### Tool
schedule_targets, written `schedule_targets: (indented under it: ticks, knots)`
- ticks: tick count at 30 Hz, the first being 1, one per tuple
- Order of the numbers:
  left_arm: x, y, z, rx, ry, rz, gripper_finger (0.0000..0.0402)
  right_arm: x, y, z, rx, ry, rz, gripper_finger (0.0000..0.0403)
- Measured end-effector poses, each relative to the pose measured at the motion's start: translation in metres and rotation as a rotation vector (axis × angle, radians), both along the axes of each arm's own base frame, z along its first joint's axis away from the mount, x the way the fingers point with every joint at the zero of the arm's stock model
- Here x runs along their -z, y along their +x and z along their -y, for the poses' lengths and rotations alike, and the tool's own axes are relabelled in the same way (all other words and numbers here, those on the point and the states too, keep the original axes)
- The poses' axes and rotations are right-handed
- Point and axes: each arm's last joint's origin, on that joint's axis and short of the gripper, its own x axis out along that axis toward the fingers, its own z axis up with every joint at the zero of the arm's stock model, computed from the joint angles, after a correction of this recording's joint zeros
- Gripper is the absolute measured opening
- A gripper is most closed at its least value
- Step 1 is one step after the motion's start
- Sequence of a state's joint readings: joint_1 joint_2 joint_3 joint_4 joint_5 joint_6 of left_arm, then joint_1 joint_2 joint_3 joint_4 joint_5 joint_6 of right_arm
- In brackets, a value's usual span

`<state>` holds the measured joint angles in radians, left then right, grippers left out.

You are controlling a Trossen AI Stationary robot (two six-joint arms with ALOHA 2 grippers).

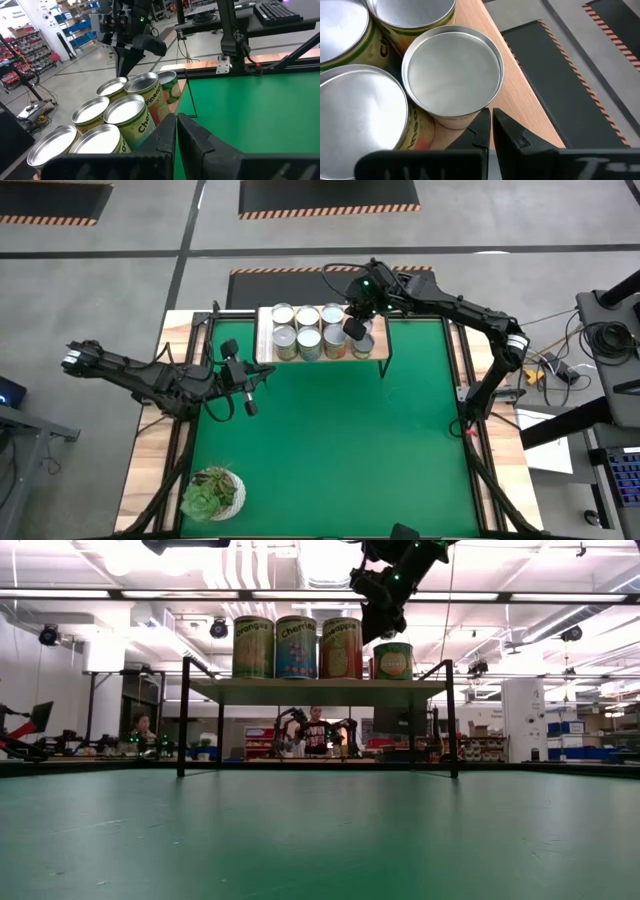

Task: Pick and place cans onto a shelf
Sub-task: Adjust the canned goods on the shelf

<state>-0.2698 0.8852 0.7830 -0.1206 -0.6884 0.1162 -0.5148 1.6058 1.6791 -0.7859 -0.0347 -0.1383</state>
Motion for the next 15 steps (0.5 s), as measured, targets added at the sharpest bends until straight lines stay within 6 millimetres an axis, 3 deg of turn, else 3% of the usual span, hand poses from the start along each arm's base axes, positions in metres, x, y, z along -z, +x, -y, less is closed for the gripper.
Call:
schedule_targets:
  ticks: [8, 15]
  knots:
    - [0.0, 0.0, 0.0, 0.0, 0.0, 0.0, 0.0, -0.001, 0.0, -0.001, 0.005, 0.003, 0.009, 0.0009]
    - [0.0, 0.0, 0.0, 0.0, 0.001, -0.001, 0.0, -0.007, -0.014, -0.011, 0.028, 0.056, -0.035, 0.0009]
